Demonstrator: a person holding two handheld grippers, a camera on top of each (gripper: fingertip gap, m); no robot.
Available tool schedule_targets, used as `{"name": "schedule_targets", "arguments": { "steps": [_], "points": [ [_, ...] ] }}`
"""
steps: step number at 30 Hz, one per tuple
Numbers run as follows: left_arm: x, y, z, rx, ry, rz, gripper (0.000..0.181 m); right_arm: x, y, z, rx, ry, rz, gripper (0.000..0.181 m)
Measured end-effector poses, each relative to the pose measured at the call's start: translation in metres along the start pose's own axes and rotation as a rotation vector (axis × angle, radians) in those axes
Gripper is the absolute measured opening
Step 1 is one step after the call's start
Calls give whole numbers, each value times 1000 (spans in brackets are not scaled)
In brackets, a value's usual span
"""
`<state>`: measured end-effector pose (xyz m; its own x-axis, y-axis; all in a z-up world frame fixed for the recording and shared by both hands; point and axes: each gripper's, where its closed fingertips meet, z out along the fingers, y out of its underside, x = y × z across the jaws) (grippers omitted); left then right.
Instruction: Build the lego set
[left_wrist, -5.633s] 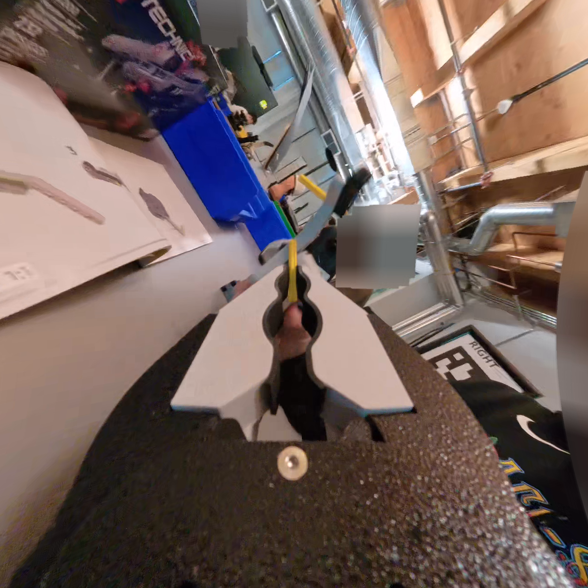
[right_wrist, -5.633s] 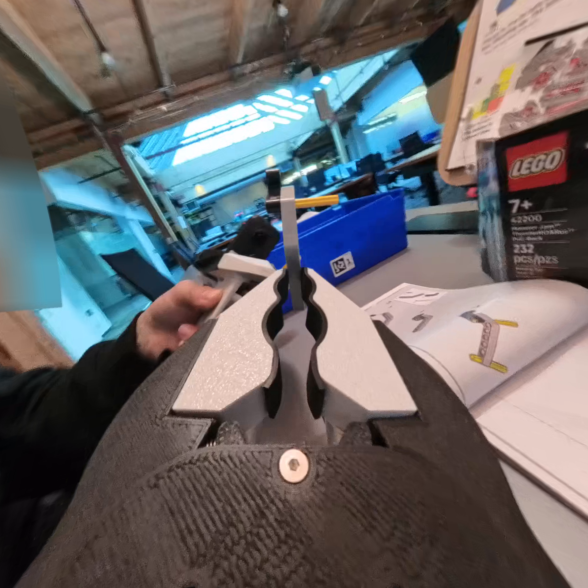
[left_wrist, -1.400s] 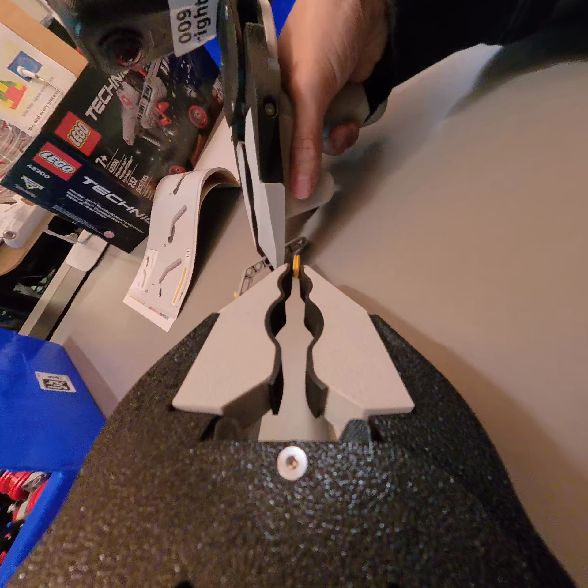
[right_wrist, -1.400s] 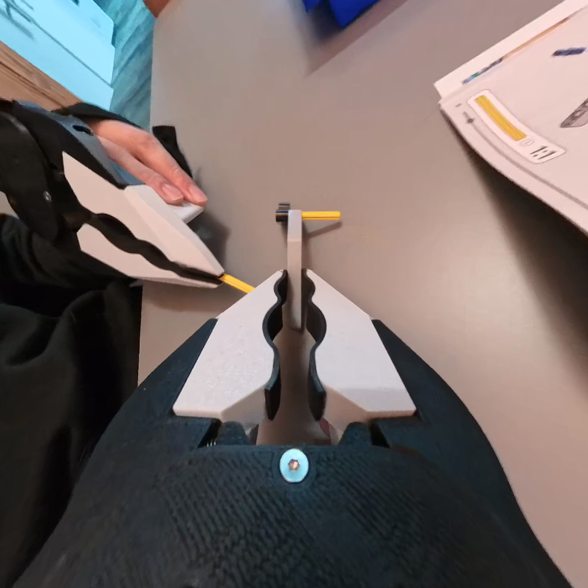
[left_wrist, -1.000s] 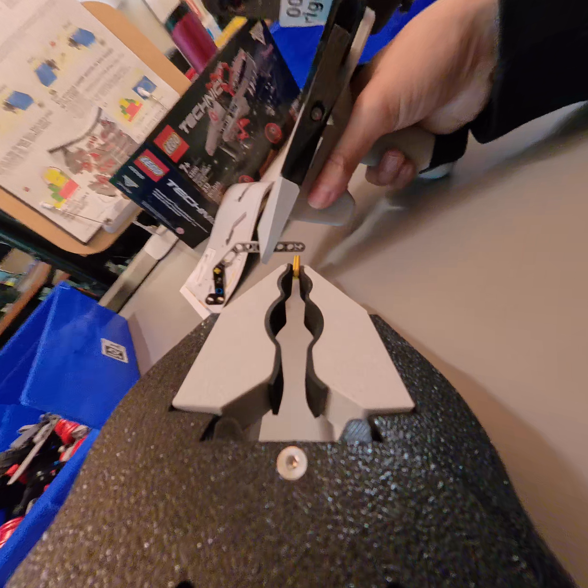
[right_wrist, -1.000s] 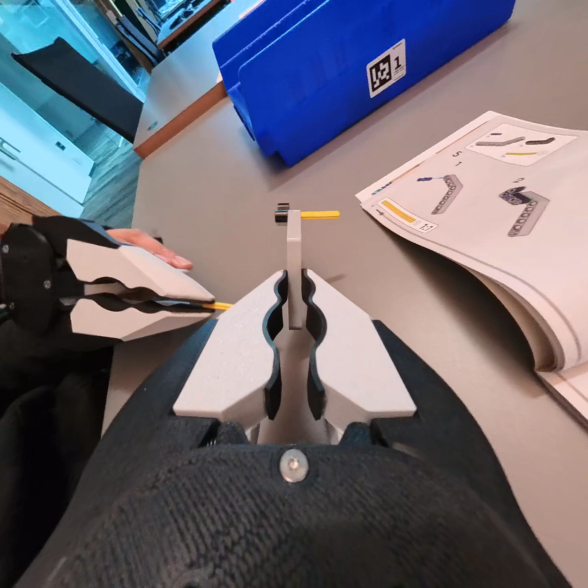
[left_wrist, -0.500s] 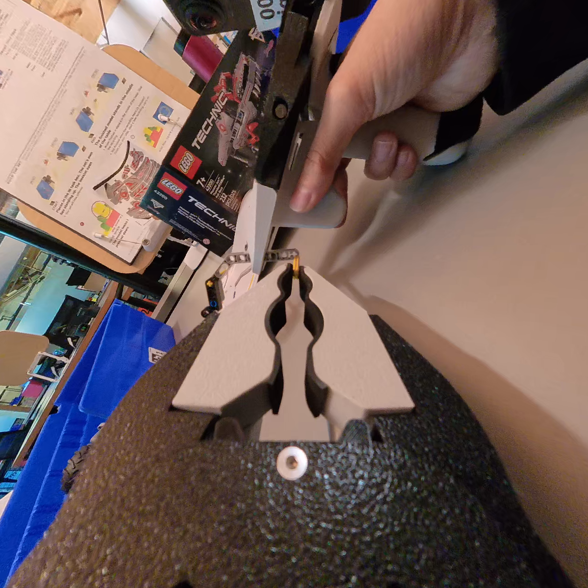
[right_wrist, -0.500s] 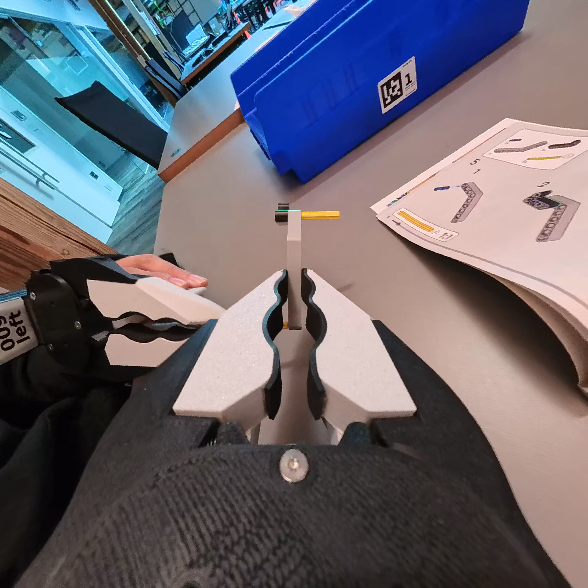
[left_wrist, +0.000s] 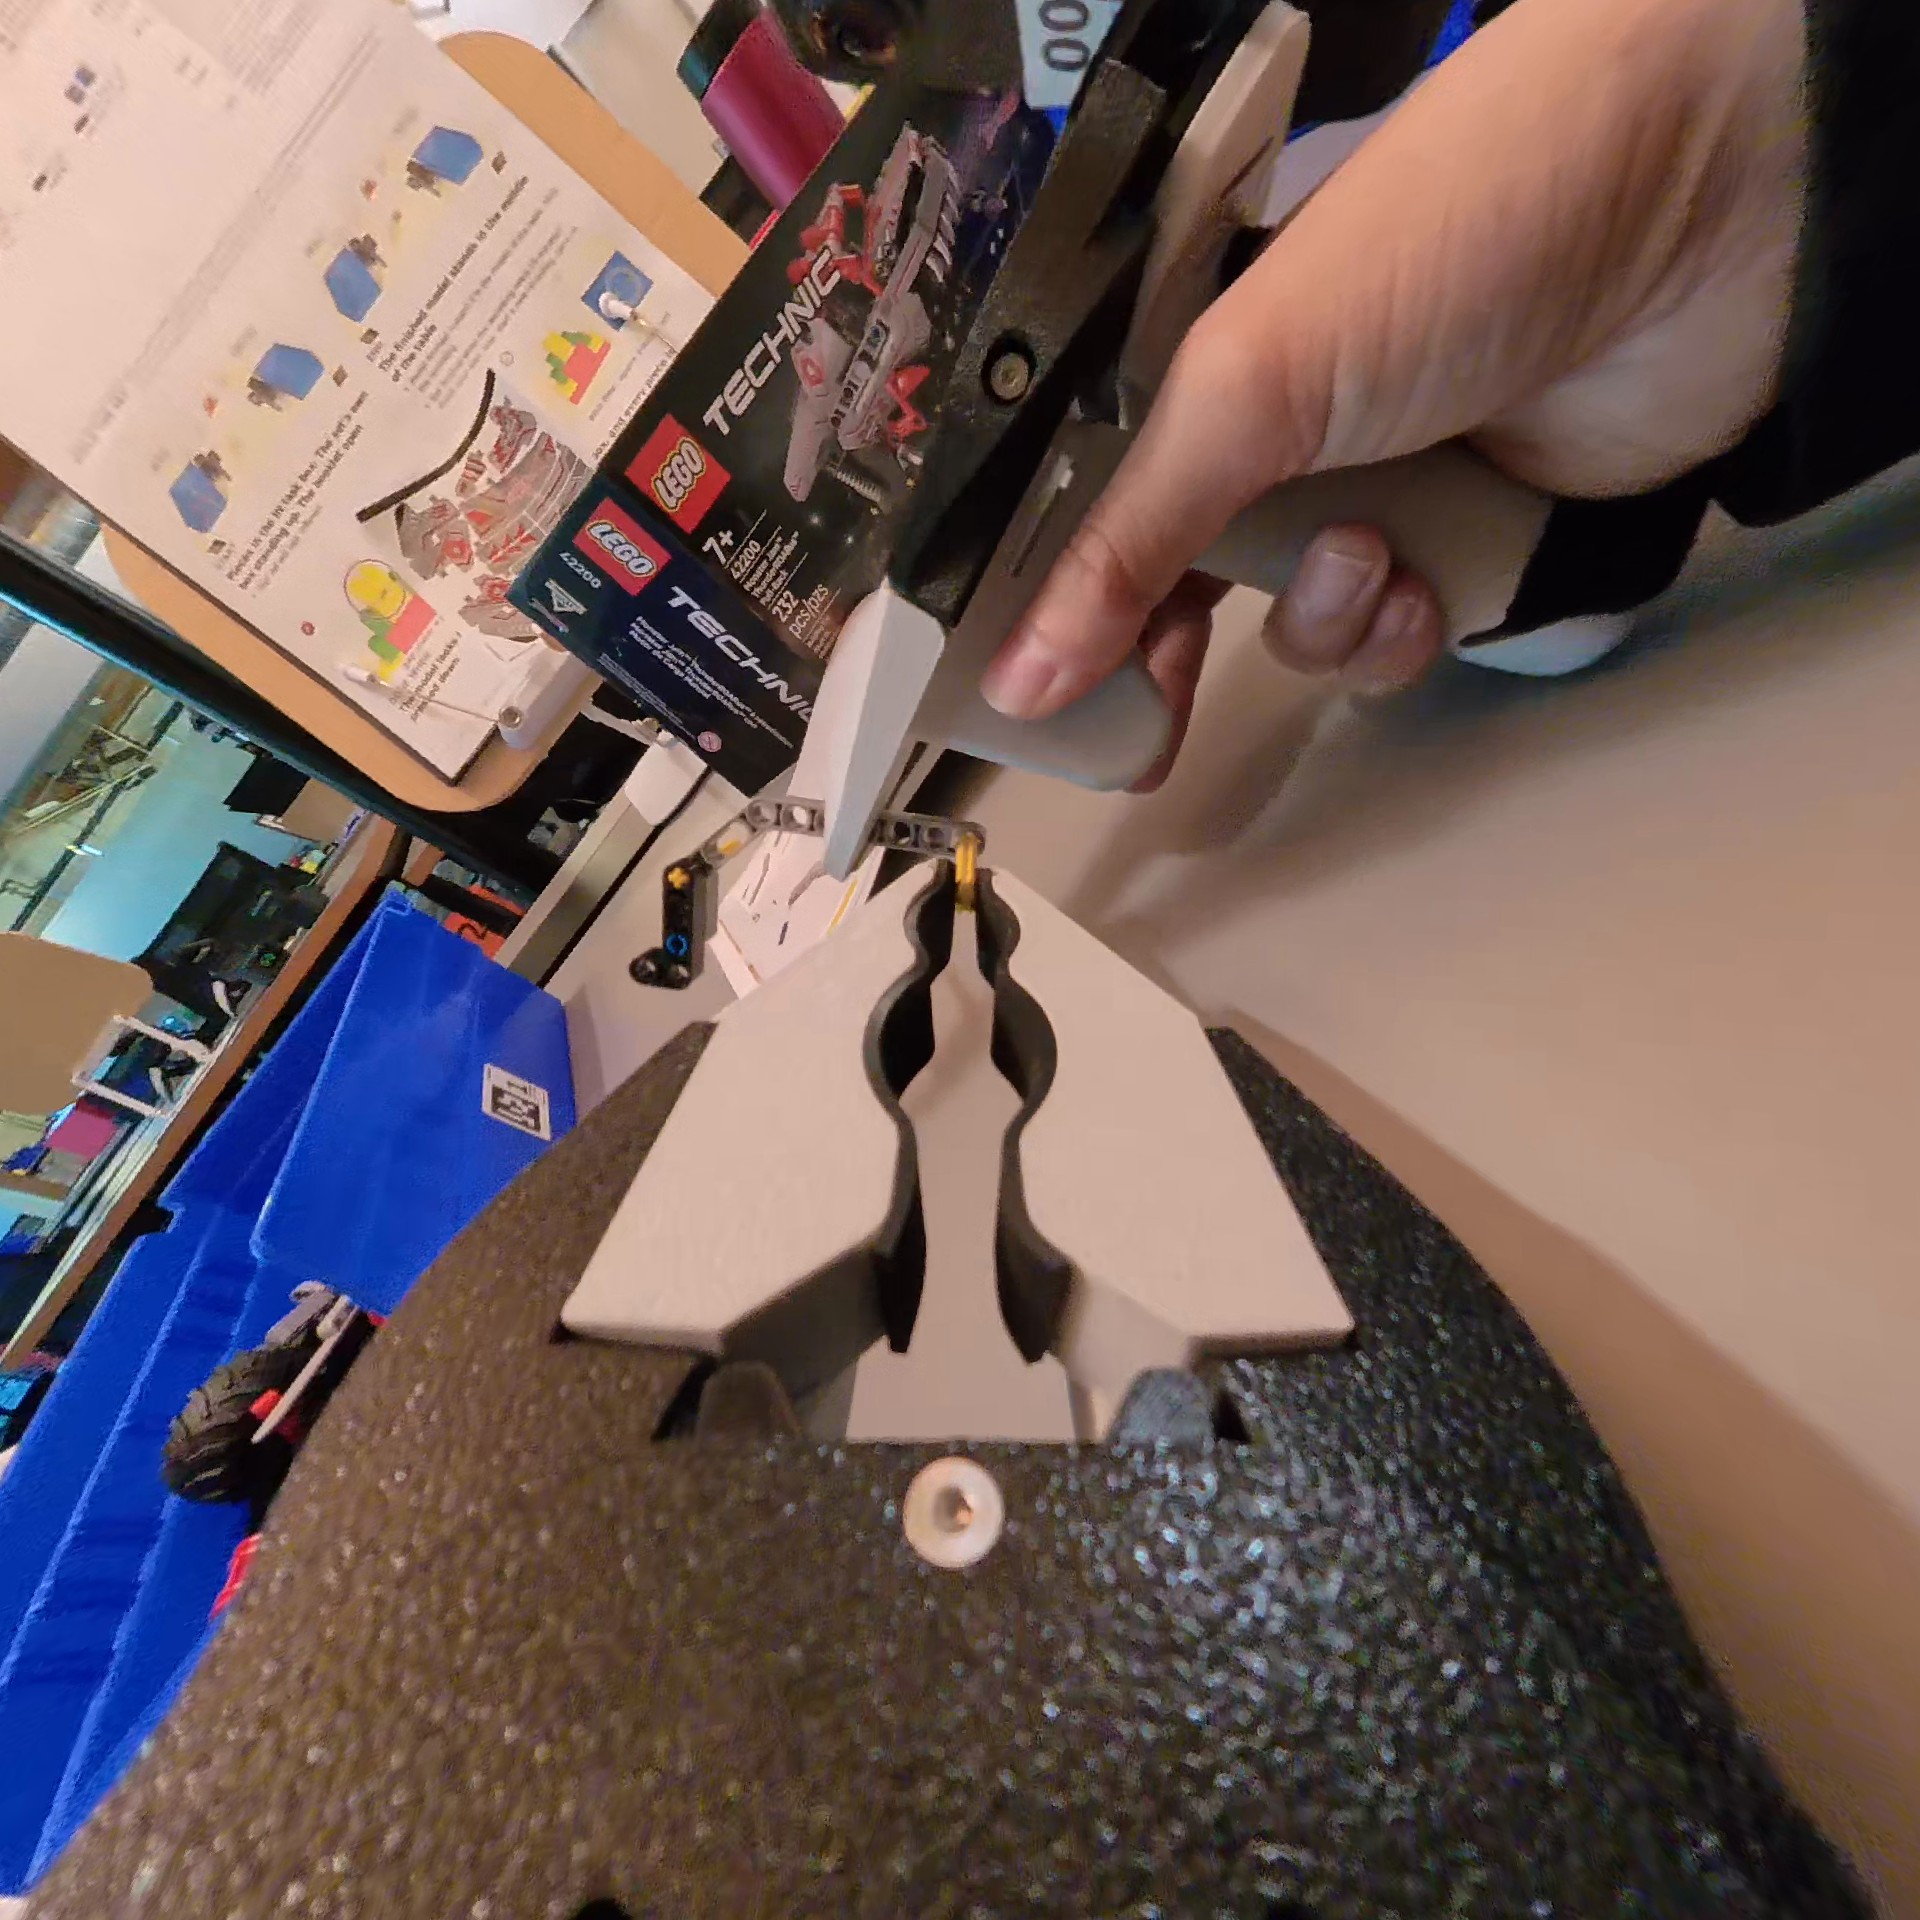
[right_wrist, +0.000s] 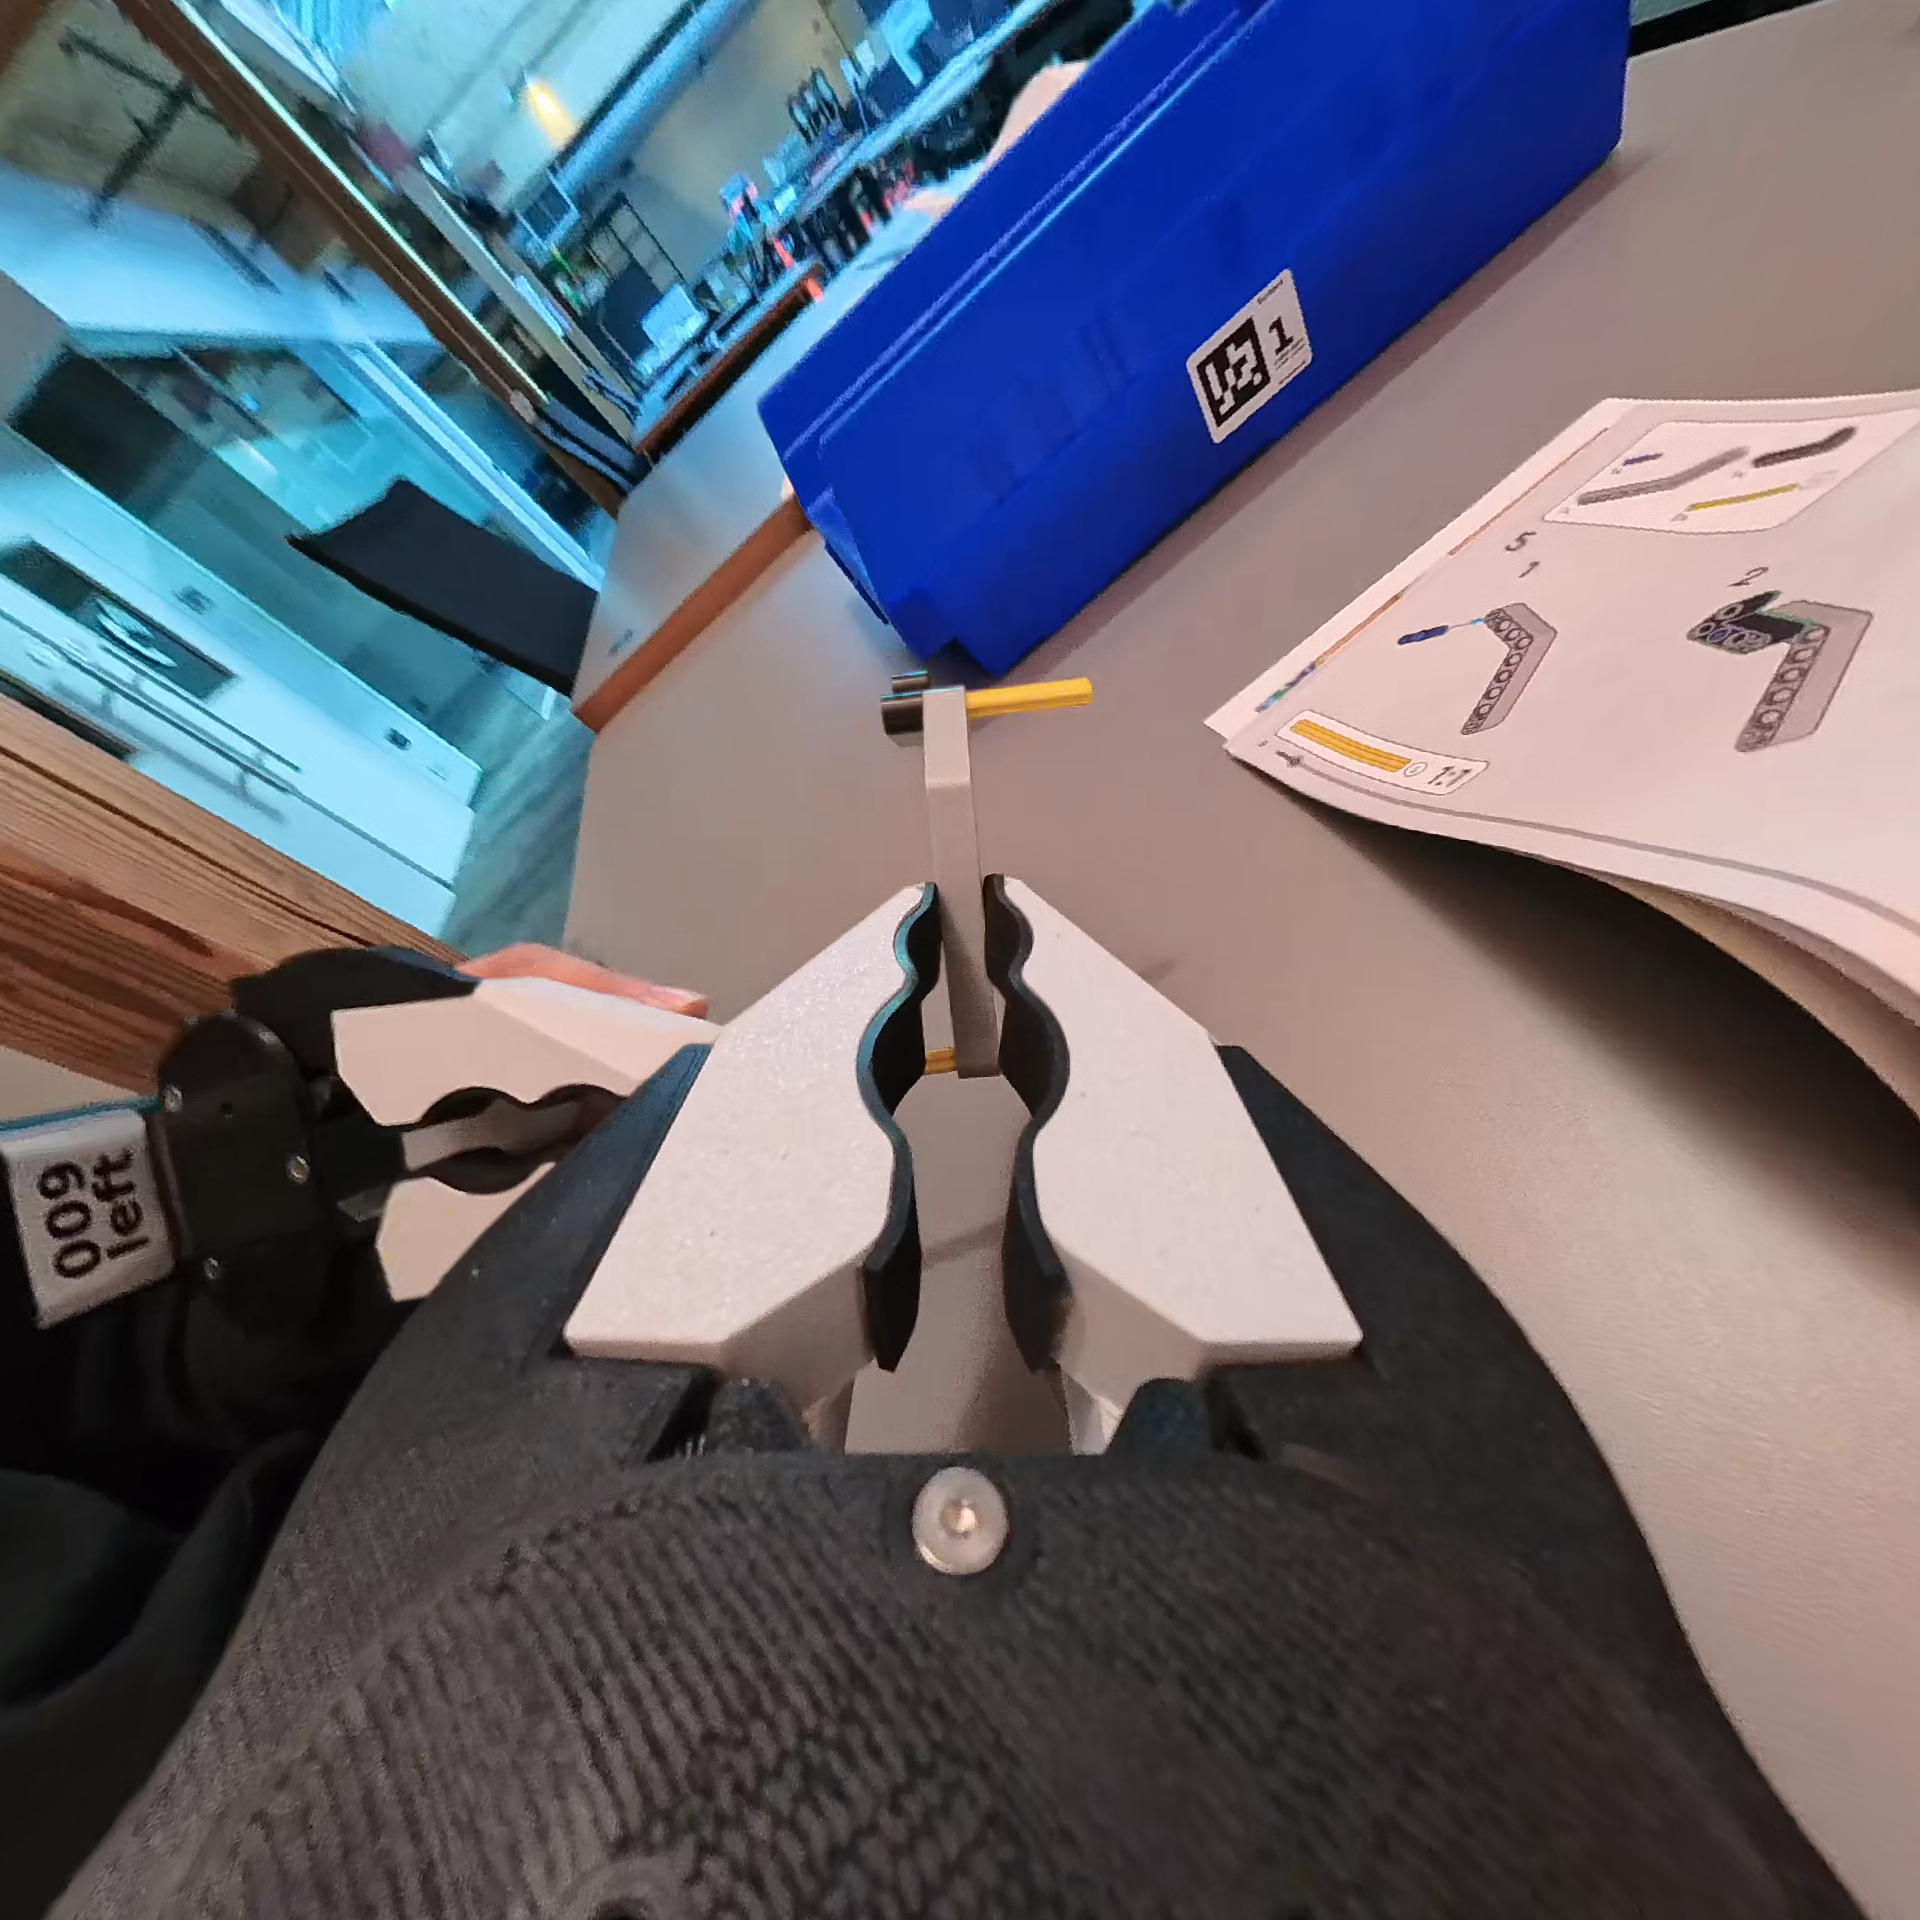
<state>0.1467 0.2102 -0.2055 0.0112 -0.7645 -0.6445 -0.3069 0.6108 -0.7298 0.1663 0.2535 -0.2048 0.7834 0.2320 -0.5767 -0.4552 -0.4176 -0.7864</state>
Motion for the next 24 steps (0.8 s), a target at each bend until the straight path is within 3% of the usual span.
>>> {"name": "schedule_targets", "arguments": {
  "steps": [9,13,24],
  "points": [
    [-9,-12,0,33,14,-300,1,-8,-12,1,129,-18,36,7],
    [-17,-19,-3,25,-29,-194,1,-15,-14,3,143,-27,19,6],
    [-22,-27,-10,147,-64,-233,0,-21,-37,-13,302,-135,135,6]
  ]
}}
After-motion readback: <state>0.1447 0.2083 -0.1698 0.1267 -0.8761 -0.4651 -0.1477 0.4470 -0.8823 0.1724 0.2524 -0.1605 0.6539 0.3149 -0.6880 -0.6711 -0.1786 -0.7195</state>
